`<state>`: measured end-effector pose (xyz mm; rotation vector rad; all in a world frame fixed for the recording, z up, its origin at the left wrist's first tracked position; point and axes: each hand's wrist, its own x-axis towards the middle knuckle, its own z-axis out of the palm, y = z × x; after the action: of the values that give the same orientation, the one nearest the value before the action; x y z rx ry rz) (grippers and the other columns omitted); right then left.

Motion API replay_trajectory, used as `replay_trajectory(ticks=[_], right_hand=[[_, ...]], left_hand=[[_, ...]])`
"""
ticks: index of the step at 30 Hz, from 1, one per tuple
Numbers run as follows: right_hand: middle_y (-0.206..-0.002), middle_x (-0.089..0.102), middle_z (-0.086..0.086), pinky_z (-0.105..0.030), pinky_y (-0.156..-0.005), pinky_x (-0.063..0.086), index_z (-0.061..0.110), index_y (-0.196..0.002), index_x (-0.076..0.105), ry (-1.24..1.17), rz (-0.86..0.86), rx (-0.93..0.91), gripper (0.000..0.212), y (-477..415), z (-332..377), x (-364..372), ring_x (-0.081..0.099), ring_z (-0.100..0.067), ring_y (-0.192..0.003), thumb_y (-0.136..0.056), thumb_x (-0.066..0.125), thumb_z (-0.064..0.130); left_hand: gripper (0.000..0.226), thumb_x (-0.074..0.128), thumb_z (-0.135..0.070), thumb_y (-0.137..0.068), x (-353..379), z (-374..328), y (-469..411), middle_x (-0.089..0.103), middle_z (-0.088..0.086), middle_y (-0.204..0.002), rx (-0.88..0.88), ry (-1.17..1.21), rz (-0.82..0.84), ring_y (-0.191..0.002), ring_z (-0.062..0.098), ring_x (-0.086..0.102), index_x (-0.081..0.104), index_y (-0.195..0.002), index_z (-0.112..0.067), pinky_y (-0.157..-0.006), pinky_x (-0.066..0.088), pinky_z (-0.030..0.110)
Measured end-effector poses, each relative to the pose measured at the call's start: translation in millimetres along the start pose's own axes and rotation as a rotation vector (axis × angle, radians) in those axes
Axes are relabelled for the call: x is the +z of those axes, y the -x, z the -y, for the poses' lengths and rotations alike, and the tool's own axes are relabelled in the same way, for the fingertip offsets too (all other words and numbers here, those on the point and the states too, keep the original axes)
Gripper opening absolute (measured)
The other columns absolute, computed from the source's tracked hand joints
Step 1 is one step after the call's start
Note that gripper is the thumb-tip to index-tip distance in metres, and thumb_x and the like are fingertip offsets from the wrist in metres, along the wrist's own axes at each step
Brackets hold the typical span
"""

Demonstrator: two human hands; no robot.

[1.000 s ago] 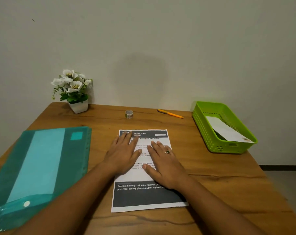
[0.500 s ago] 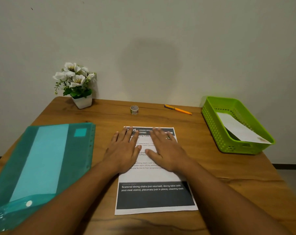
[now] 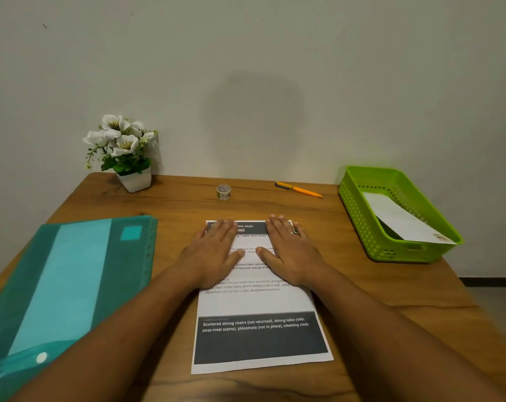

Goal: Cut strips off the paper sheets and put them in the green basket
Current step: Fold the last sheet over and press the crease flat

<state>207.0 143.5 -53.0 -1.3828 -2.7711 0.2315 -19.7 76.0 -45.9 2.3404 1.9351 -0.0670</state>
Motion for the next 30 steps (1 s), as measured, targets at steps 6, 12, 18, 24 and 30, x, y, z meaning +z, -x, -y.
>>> replay_trajectory(ticks=[6, 12, 18, 24, 30], right_hand=[[-0.175, 0.003, -0.003, -0.048, -0.128, 0.002, 0.015, -0.167, 0.006, -0.04, 0.034, 0.013, 0.084, -2, 2, -7, 0.0, -0.023, -0.161, -0.104, 0.026, 0.067], [-0.161, 0.036, 0.003, -0.048, -0.119, 0.029, 0.026, -0.157, 0.037, -0.116, 0.208, 0.016, 0.087, -22, -10, -60, 0.031, -0.025, -0.146, -0.086, 0.07, 0.064], [-0.15, 0.04, 0.0, -0.052, -0.111, 0.04, 0.032, -0.154, 0.036, -0.082, 0.317, 0.048, 0.1, -45, -10, -69, 0.034, -0.027, -0.139, -0.072, 0.085, 0.063], [-0.137, 0.051, 0.001, -0.05, -0.109, 0.037, 0.033, -0.137, 0.047, 0.021, 0.315, 0.049, 0.091, -53, -5, -69, 0.044, -0.026, -0.127, -0.064, 0.086, 0.07], [-0.132, 0.056, 0.005, -0.045, -0.104, 0.04, 0.028, -0.134, 0.047, -0.059, 0.228, -0.001, 0.084, -53, 9, -74, 0.053, -0.022, -0.12, -0.068, 0.09, 0.056]], left_hand=[[0.088, 0.022, -0.072, -0.099, -22, 26, -10, -0.001, 0.003, -0.172, -0.101, 0.008, 0.076, -0.158, 0.021, 0.0, 0.003, -0.164, -0.017, -0.126, 0.005, 0.047], [0.09, 0.06, -0.072, -0.087, -58, 25, -31, 0.037, 0.004, -0.157, -0.094, 0.002, 0.165, -0.141, 0.025, 0.036, 0.03, -0.158, -0.026, -0.111, 0.043, 0.05], [0.087, 0.076, -0.064, -0.079, -71, 16, -45, 0.04, 0.005, -0.151, -0.114, 0.017, 0.207, -0.141, 0.027, 0.033, 0.041, -0.149, -0.026, -0.108, 0.04, 0.049], [0.082, 0.082, -0.062, -0.074, -71, 16, -51, 0.047, 0.003, -0.142, -0.109, 0.025, 0.198, -0.129, 0.024, 0.041, 0.047, -0.139, -0.027, -0.104, 0.043, 0.044], [0.068, 0.077, -0.058, -0.08, -64, 1, -50, 0.053, -0.001, -0.136, -0.018, -0.063, 0.003, -0.127, 0.023, 0.045, 0.049, -0.134, -0.027, -0.11, 0.033, 0.048]])
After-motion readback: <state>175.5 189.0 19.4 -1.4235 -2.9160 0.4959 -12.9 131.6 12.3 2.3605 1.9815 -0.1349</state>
